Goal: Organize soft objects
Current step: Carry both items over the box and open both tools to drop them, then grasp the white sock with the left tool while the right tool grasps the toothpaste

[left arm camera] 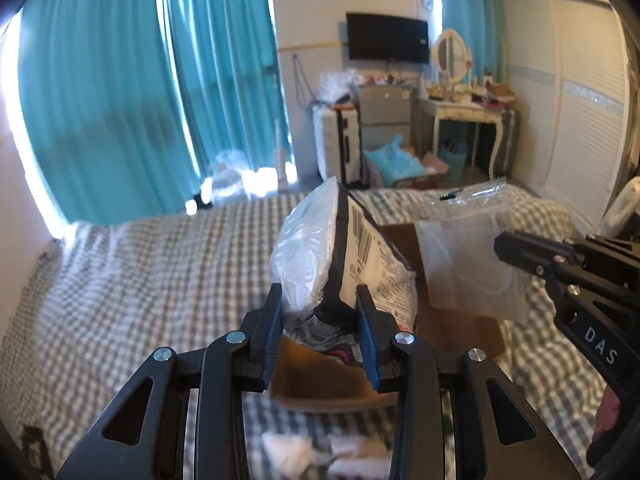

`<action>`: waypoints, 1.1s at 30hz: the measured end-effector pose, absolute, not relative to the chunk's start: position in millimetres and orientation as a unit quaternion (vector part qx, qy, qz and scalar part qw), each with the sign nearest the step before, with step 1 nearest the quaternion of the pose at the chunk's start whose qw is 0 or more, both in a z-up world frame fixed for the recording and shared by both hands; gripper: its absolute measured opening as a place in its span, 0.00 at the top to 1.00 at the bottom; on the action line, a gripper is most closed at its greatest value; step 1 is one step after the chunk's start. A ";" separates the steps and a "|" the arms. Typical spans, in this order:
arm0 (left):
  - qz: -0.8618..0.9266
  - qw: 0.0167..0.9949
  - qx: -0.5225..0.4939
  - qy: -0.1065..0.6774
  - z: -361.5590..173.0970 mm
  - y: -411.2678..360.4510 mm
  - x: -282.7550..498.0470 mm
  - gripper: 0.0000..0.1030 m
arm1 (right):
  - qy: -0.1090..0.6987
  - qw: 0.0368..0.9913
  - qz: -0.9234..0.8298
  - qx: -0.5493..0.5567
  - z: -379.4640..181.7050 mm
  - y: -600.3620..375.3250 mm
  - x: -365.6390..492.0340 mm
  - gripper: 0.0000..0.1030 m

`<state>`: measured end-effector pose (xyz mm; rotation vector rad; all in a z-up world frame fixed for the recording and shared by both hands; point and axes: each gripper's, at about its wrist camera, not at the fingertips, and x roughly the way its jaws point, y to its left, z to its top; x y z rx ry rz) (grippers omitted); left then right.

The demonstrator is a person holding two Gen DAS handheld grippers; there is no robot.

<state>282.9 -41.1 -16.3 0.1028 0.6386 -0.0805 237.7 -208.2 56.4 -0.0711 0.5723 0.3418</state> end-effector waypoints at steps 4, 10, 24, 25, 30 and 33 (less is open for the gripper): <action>-0.033 0.939 0.053 0.337 -46.4 -44.9 309.2 0.66 | 0.307 0.936 0.168 -0.032 25.7 -216.4 270.9 0.97; -0.035 0.933 0.041 0.355 -63.4 -51.5 321.8 0.59 | 0.335 0.927 0.167 -0.037 -10.0 -218.9 303.3 0.97; -0.023 0.958 0.039 0.284 21.0 -37.8 229.3 0.17 | 0.309 0.939 0.149 -0.033 44.7 -233.3 257.5 0.48; -0.024 0.959 0.036 0.279 26.5 -35.2 221.1 0.17 | 0.305 0.940 0.148 -0.035 51.4 -234.2 250.5 0.41; -0.033 0.962 0.023 0.269 49.0 -29.2 173.8 0.08 | 0.276 0.949 0.148 -0.036 100.6 -241.8 198.6 0.27; -0.028 0.963 0.011 0.267 52.1 -26.2 150.9 0.00 | 0.274 0.948 0.156 -0.047 119.5 -244.5 172.9 0.23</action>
